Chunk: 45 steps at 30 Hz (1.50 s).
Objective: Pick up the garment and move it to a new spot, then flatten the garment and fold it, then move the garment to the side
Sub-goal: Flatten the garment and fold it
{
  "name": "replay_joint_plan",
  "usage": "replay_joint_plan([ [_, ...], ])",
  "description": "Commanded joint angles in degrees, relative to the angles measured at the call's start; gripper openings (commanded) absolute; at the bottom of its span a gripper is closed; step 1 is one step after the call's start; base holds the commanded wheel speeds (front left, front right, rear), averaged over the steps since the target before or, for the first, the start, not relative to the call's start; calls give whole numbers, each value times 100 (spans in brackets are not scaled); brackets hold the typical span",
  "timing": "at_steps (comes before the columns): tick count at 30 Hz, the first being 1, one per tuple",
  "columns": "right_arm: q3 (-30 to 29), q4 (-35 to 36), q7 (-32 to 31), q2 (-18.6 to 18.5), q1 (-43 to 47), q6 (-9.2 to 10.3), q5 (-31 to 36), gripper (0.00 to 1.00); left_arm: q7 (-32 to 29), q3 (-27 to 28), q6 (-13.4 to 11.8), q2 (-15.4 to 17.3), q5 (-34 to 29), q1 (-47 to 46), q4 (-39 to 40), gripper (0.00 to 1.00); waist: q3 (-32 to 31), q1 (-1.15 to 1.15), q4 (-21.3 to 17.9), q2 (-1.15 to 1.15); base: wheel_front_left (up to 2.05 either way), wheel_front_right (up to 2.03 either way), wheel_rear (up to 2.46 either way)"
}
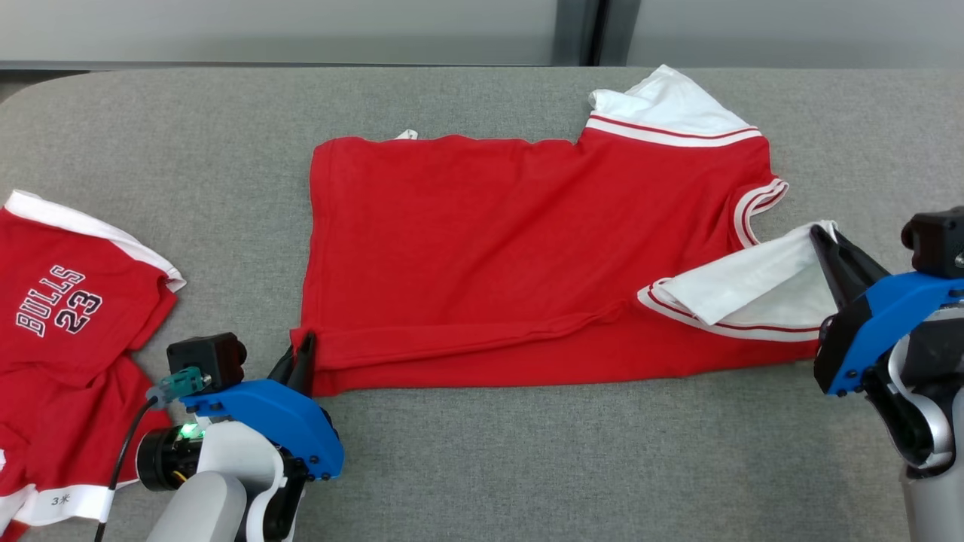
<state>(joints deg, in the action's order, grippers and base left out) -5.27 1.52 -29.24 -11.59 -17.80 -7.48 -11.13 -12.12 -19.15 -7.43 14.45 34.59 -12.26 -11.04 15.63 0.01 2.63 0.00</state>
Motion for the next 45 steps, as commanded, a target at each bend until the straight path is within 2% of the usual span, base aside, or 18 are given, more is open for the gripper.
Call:
replay_joint_plan([
  [1,62,-102,158,-64,-186,-2,-28,0,-15,3,39,4,17,-132,-61,0,16,-1,16,0,0,0,0],
  [2,83,-174,246,-71,-240,-2,-42,0,7,-1,38,-1,15,-154,-79,0,24,-1,25,0,0,0,0],
  [3,127,-241,329,-91,-270,-2,-53,47,29,-2,37,-10,9,-160,-102,31,30,-1,37,0,0,0,0],
  [4,163,-309,413,-97,-314,-2,-82,100,58,-8,35,-21,-2,-161,-130,85,32,-1,52,0,0,0,0],
  [5,190,-367,498,-101,-352,-3,-112,100,80,-12,32,-36,-2,-165,-154,100,29,-1,67,0,0,0,0],
  [13,196,-652,1051,-186,-324,-2,-261,100,311,41,0,-71,53,27,-231,100,-134,-1,155,0,0,0,0],
  [19,-164,-529,844,-36,239,-3,-202,100,582,69,-60,16,-14,395,-103,100,-310,-1,111,0,0,0,0],
  [27,-582,-394,829,274,809,-3,-21,100,615,-101,-75,-2,-55,668,-170,100,-337,-1,20,0,0,0,0],
  [36,-920,-1028,1285,736,595,-2,183,100,716,-91,-211,-107,-163,225,-746,100,-160,-1,-92,0,0,0,0],
  [45,-965,-1878,1446,864,240,-3,418,100,549,-210,-99,-308,0,74,-1173,100,-16,-1,-53,0,0,0,0],
])
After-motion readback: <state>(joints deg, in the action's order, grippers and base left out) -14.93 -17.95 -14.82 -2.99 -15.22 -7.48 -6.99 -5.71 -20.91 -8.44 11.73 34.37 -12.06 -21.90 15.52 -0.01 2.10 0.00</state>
